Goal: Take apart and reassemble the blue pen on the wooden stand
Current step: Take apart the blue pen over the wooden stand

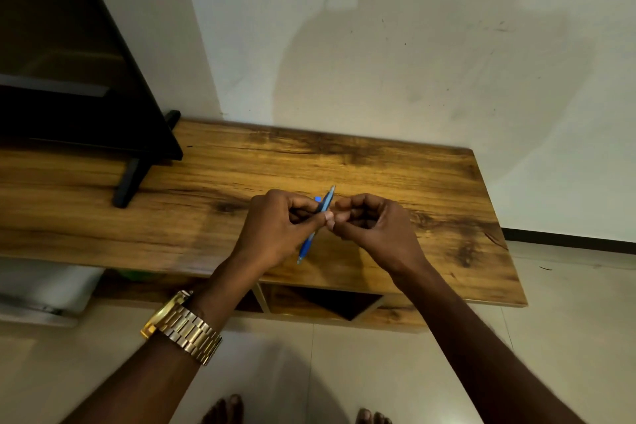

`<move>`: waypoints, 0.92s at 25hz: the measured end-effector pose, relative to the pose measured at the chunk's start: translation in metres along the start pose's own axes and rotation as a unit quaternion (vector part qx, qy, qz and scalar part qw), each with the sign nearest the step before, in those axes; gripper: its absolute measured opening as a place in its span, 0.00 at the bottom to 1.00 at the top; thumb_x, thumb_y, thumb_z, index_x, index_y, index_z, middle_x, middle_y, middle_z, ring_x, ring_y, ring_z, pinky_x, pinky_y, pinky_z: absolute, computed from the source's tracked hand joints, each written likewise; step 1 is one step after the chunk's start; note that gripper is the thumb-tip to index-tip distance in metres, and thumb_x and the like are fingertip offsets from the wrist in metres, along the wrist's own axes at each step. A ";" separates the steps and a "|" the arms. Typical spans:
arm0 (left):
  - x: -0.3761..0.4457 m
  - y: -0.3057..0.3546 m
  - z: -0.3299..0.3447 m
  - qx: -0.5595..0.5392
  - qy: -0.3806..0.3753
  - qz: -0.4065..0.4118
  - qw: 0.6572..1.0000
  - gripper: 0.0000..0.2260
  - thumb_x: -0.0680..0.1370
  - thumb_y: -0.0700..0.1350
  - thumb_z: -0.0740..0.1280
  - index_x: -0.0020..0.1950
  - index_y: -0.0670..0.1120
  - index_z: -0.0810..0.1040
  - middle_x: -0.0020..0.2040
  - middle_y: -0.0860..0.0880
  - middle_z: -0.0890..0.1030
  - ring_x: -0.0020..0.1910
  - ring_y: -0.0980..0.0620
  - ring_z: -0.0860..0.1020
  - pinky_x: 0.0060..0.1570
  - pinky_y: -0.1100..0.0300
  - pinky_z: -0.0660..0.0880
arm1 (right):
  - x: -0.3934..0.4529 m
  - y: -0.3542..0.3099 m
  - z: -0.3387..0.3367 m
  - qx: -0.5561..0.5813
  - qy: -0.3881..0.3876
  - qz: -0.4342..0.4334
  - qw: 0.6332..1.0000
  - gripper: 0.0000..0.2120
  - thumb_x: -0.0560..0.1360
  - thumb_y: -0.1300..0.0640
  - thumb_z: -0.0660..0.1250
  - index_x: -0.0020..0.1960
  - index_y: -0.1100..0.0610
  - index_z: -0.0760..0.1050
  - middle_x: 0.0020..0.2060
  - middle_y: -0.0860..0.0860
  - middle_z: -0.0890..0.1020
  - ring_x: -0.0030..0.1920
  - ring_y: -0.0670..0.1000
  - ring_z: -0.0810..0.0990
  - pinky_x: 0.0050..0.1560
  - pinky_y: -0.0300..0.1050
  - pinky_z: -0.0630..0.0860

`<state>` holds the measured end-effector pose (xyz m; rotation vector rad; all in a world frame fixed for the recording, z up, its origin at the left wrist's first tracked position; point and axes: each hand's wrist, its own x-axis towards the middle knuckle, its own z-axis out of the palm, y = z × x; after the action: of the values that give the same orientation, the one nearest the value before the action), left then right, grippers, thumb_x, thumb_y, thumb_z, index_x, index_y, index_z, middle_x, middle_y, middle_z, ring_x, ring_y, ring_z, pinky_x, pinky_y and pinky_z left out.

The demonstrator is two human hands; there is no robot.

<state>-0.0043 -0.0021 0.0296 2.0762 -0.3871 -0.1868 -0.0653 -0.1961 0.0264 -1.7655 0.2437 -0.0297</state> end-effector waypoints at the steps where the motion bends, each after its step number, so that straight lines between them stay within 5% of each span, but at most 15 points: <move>1: -0.002 0.000 0.000 0.016 -0.003 0.009 1.000 0.11 0.75 0.52 0.80 0.55 0.52 0.91 0.46 0.58 0.90 0.44 0.67 0.86 0.42 0.73 0.80 | 0.003 0.000 -0.001 0.029 0.013 0.002 1.000 0.11 0.76 0.59 0.80 0.58 0.56 0.87 0.47 0.55 0.90 0.48 0.53 0.90 0.51 0.48 0.86; 9: -0.007 -0.001 0.000 0.065 -0.045 0.013 0.997 0.13 0.75 0.52 0.80 0.58 0.51 0.90 0.48 0.56 0.90 0.44 0.66 0.85 0.43 0.72 0.80 | 0.016 0.006 0.000 0.117 0.009 0.034 0.992 0.04 0.81 0.62 0.73 0.48 0.60 0.87 0.38 0.53 0.86 0.37 0.49 0.82 0.41 0.43 0.81; 12: -0.005 -0.003 -0.001 0.058 -0.037 -0.004 0.998 0.13 0.74 0.52 0.80 0.57 0.50 0.90 0.49 0.55 0.90 0.43 0.65 0.85 0.42 0.73 0.80 | 0.025 0.007 -0.018 0.158 0.125 0.062 0.978 0.06 0.81 0.60 0.74 0.50 0.62 0.86 0.37 0.51 0.86 0.37 0.48 0.81 0.40 0.42 0.81; 14: -0.004 -0.005 -0.002 0.045 -0.024 -0.017 0.999 0.13 0.74 0.52 0.80 0.57 0.50 0.90 0.49 0.54 0.90 0.44 0.64 0.86 0.43 0.73 0.80 | 0.033 0.023 -0.038 0.011 0.203 0.070 0.977 0.07 0.79 0.54 0.77 0.50 0.59 0.88 0.39 0.50 0.88 0.40 0.49 0.85 0.43 0.45 0.84; 17: -0.002 -0.006 -0.003 0.042 -0.018 -0.029 0.999 0.12 0.75 0.51 0.80 0.56 0.50 0.90 0.47 0.55 0.90 0.42 0.65 0.85 0.40 0.75 0.78 | 0.040 0.034 -0.051 -0.202 0.178 0.073 0.960 0.07 0.76 0.49 0.80 0.51 0.51 0.90 0.45 0.48 0.91 0.43 0.43 0.86 0.55 0.52 0.86; 23: -0.003 -0.010 0.000 0.032 -0.026 -0.041 0.998 0.12 0.74 0.51 0.80 0.56 0.50 0.90 0.47 0.56 0.90 0.43 0.65 0.86 0.42 0.71 0.81 | 0.045 0.033 -0.048 -0.250 0.172 0.029 0.952 0.11 0.76 0.47 0.80 0.53 0.52 0.90 0.42 0.43 0.88 0.44 0.37 0.82 0.64 0.56 0.82</move>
<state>-0.0052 0.0039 0.0210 2.1545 -0.3448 -0.2818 -0.0331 -0.2565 -0.0008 -2.2535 0.5978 -0.2553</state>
